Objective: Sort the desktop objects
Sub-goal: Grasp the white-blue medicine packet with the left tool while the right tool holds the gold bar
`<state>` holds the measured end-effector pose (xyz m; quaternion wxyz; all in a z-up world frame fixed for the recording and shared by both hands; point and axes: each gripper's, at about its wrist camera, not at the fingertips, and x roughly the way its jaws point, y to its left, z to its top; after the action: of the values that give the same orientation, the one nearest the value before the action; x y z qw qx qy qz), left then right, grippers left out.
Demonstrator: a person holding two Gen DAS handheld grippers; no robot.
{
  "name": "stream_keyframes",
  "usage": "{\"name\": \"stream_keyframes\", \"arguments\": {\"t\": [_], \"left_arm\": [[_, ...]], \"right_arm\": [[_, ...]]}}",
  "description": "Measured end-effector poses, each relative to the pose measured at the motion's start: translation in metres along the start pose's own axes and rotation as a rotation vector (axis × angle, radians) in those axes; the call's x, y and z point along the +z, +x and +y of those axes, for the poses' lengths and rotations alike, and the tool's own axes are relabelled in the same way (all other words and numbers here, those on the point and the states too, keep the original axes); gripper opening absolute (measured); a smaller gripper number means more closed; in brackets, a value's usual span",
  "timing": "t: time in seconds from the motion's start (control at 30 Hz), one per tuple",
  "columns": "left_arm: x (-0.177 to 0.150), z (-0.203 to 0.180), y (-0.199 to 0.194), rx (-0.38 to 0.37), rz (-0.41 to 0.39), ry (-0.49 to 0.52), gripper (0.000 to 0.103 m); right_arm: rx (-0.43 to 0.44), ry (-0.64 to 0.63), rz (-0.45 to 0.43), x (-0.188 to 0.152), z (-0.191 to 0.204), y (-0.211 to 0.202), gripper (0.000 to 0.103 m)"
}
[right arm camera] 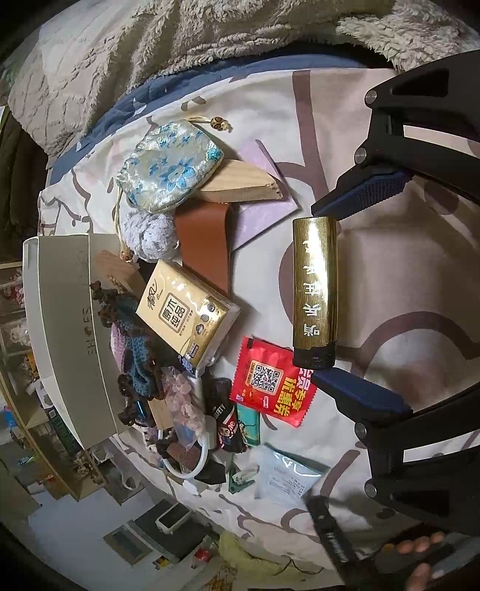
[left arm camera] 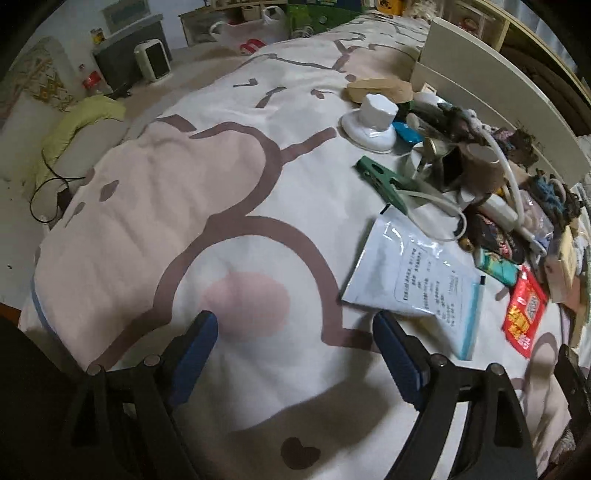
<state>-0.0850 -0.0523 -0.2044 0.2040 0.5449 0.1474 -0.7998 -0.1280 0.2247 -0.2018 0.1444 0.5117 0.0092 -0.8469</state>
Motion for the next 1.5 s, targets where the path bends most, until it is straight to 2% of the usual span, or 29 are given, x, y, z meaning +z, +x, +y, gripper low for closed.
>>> {"name": "stream_keyframes", "arguments": {"t": [0.13, 0.27, 0.33, 0.47, 0.67, 0.97, 1.07, 1.17, 1.3, 1.37, 1.4, 1.5], "left_arm": [[-0.012, -0.017, -0.007, -0.104, 0.021, 0.155, 0.087], [-0.014, -0.047, -0.014, -0.107, -0.025, 0.310, 0.089], [-0.012, -0.060, -0.017, -0.123, -0.031, 0.378, 0.093], [-0.009, -0.076, -0.019, -0.092, -0.071, 0.459, 0.096], [-0.004, -0.090, 0.002, -0.035, -0.020, 0.504, 0.096], [0.005, -0.074, 0.017, 0.009, -0.012, 0.440, 0.098], [0.013, -0.064, 0.029, -0.023, 0.032, 0.378, 0.103], [0.019, -0.053, 0.035, -0.077, 0.067, 0.320, 0.103], [0.021, -0.047, 0.033, -0.100, 0.050, 0.297, 0.090], [0.022, -0.044, 0.030, -0.116, 0.041, 0.285, 0.087], [0.023, -0.042, 0.029, -0.124, 0.035, 0.278, 0.078], [0.024, -0.037, 0.026, -0.144, 0.016, 0.257, 0.075]], "right_arm": [[0.012, 0.013, 0.002, 0.001, -0.003, -0.001, 0.082], [0.021, 0.014, 0.006, 0.002, -0.002, 0.001, 0.082], [0.022, 0.010, 0.007, 0.003, -0.001, 0.001, 0.082], [0.025, 0.009, 0.010, 0.002, 0.000, 0.002, 0.082], [0.028, 0.004, 0.018, 0.004, 0.001, 0.005, 0.082], [0.027, -0.001, 0.031, 0.003, 0.003, 0.009, 0.082], [0.024, -0.002, 0.033, 0.003, 0.003, 0.009, 0.082], [0.016, 0.000, 0.032, 0.003, 0.003, 0.010, 0.082], [0.018, 0.005, 0.019, 0.003, 0.003, 0.007, 0.082], [0.020, 0.007, 0.003, 0.003, 0.003, 0.004, 0.082], [0.022, 0.008, -0.005, 0.004, 0.003, 0.002, 0.082], [0.026, 0.012, -0.018, 0.004, 0.003, -0.001, 0.082]]}}
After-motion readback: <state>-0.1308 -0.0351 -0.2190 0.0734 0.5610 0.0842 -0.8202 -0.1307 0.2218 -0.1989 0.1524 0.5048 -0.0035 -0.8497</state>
